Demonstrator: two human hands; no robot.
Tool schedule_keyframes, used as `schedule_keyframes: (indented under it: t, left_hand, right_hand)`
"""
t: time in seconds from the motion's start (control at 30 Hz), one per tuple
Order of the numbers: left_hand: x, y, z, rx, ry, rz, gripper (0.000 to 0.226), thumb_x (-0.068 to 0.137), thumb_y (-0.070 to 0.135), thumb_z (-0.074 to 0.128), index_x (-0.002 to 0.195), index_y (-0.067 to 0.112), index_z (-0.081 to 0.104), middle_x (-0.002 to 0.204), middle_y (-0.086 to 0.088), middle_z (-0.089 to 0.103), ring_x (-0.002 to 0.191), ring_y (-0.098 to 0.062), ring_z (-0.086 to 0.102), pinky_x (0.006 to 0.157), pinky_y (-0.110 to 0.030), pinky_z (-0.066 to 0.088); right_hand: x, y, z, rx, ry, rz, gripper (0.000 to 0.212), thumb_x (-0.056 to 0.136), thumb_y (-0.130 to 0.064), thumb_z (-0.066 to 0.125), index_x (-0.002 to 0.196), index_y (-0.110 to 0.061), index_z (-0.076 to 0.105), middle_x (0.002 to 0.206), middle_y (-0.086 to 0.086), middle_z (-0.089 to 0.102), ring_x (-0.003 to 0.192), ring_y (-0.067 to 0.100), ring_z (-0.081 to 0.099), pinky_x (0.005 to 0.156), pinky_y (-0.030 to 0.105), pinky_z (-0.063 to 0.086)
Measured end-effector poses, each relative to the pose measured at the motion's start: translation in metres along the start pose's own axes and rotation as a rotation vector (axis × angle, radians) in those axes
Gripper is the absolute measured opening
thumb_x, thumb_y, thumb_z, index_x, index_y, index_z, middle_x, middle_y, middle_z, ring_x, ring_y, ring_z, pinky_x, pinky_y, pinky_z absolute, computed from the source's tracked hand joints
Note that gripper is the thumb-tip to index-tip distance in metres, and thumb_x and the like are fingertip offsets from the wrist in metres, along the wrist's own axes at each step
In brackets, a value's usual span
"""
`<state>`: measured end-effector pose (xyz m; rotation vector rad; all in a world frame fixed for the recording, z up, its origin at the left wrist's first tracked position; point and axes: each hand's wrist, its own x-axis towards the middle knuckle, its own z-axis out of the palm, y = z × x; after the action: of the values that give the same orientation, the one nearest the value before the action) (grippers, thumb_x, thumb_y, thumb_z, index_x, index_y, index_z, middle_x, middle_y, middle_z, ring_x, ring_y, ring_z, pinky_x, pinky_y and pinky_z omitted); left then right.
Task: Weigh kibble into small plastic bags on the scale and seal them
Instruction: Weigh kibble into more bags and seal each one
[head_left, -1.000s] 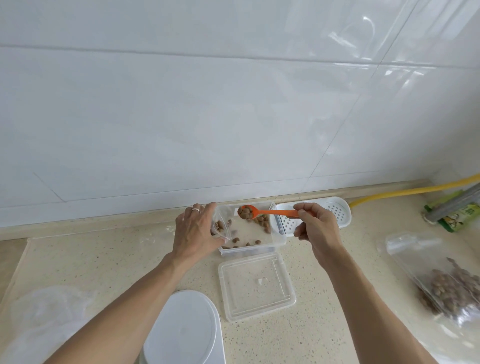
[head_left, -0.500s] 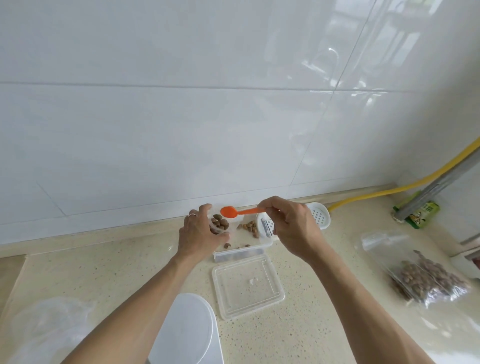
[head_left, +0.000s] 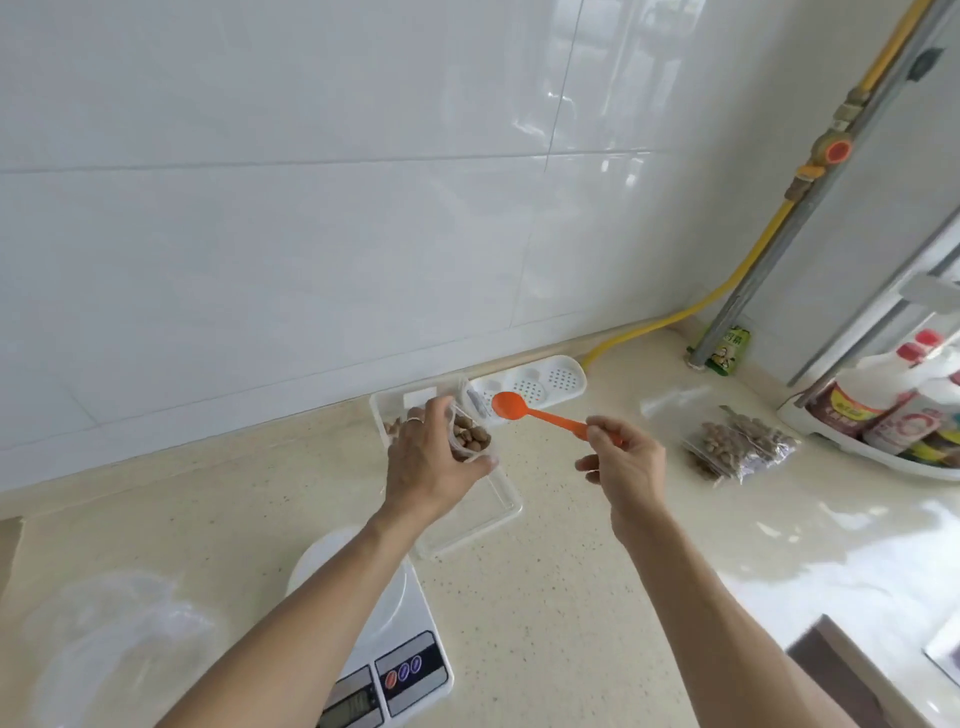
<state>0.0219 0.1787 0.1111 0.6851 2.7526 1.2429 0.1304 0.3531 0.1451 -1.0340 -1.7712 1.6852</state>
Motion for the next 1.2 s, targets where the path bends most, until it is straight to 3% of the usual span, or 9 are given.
schedule_keyframes:
  t: [0.3, 0.57, 0.73, 0.87, 1.0, 1.1, 1.2]
  left_hand:
    - [-0.070, 0.008, 0.030, 0.022, -0.171, 0.083, 0.086, 0.068, 0.050, 0.080, 0.135, 0.022, 0.034, 0.116, -0.007, 0.049, 0.110, -0.025, 0.048, 0.093, -0.045, 0.044]
    - [-0.092, 0.003, 0.035, 0.081, -0.215, 0.111, 0.087, 0.068, 0.047, 0.081, 0.135, 0.018, 0.034, 0.110, -0.005, 0.046, 0.108, -0.025, 0.049, 0.091, -0.045, 0.046]
    - [-0.093, 0.002, 0.037, 0.120, -0.232, 0.131, 0.089, 0.068, 0.047, 0.081, 0.137, 0.017, 0.033, 0.116, -0.010, 0.049, 0.109, -0.025, 0.049, 0.092, -0.045, 0.046]
    - [-0.091, 0.004, 0.037, 0.134, -0.237, 0.129, 0.091, 0.068, 0.048, 0.081, 0.138, 0.017, 0.032, 0.118, -0.010, 0.049, 0.111, -0.025, 0.049, 0.092, -0.041, 0.045]
    - [-0.088, 0.012, 0.035, 0.105, -0.224, 0.130, 0.092, 0.067, 0.050, 0.081, 0.138, 0.019, 0.031, 0.117, -0.007, 0.048, 0.111, -0.023, 0.049, 0.093, -0.042, 0.046]
    - [-0.083, 0.018, 0.032, 0.069, -0.206, 0.134, 0.094, 0.067, 0.052, 0.080, 0.140, 0.020, 0.030, 0.119, -0.006, 0.049, 0.113, -0.021, 0.048, 0.093, -0.037, 0.043]
    - [-0.079, 0.026, 0.027, 0.011, -0.182, 0.129, 0.095, 0.067, 0.051, 0.080, 0.140, 0.020, 0.030, 0.116, -0.002, 0.047, 0.112, -0.020, 0.048, 0.093, -0.039, 0.044]
  right_hand:
    - [-0.071, 0.143, -0.050, 0.150, 0.197, 0.430, 0.012, 0.092, -0.006, 0.063, 0.099, -0.012, 0.071, 0.097, 0.007, 0.074, 0.064, 0.018, 0.066, 0.060, 0.029, 0.049]
    - [-0.105, 0.173, -0.046, 0.219, 0.256, 0.431, 0.012, 0.088, -0.024, 0.074, 0.092, -0.014, 0.072, 0.091, 0.006, 0.071, 0.071, 0.016, 0.067, 0.068, 0.032, 0.055]
    - [-0.109, 0.173, -0.045, 0.147, 0.282, 0.428, 0.026, 0.083, -0.038, 0.077, 0.089, -0.013, 0.076, 0.089, -0.006, 0.068, 0.083, 0.005, 0.058, 0.081, 0.031, 0.044]
    - [-0.104, 0.158, -0.048, 0.116, 0.317, 0.392, 0.024, 0.083, -0.041, 0.076, 0.087, -0.018, 0.075, 0.089, -0.009, 0.067, 0.090, 0.010, 0.057, 0.084, 0.030, 0.040]
    - [-0.093, 0.109, -0.045, 0.065, 0.184, 0.238, 0.028, 0.091, -0.038, 0.067, 0.096, -0.012, 0.075, 0.091, -0.009, 0.067, 0.085, -0.002, 0.054, 0.083, 0.026, 0.039]
    - [-0.085, 0.061, -0.038, -0.063, 0.016, 0.101, 0.034, 0.094, -0.041, 0.061, 0.091, -0.011, 0.077, 0.088, 0.001, 0.071, 0.082, 0.009, 0.060, 0.070, 0.025, 0.044]
    - [-0.079, 0.027, -0.029, -0.324, -0.161, -0.009, 0.036, 0.089, -0.037, 0.064, 0.082, -0.004, 0.076, 0.079, 0.009, 0.071, 0.056, 0.008, 0.050, 0.054, 0.024, 0.038]
